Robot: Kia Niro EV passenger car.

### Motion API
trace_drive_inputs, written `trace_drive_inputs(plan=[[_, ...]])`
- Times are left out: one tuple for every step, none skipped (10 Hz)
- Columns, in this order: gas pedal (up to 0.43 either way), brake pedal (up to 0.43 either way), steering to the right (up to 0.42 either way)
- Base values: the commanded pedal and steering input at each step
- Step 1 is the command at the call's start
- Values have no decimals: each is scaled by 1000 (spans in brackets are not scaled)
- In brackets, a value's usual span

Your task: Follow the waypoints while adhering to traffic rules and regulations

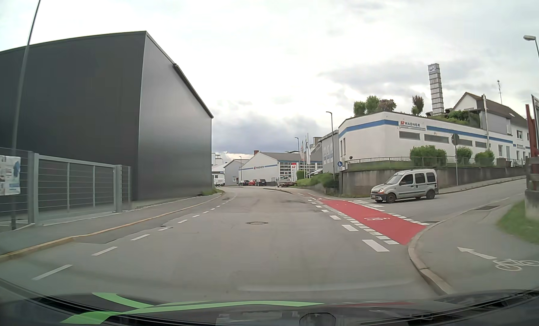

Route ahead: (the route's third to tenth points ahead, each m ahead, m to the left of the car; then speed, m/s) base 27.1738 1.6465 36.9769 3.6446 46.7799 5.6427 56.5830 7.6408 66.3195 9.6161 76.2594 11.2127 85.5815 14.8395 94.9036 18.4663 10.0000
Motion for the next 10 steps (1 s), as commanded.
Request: trace_drive_inputs(plan=[[47,0,1],[47,0,0],[47,0,1],[47,0,1],[47,0,1],[47,0,1],[47,0,1],[59,0,-1],[67,0,-8],[67,0,-15]])
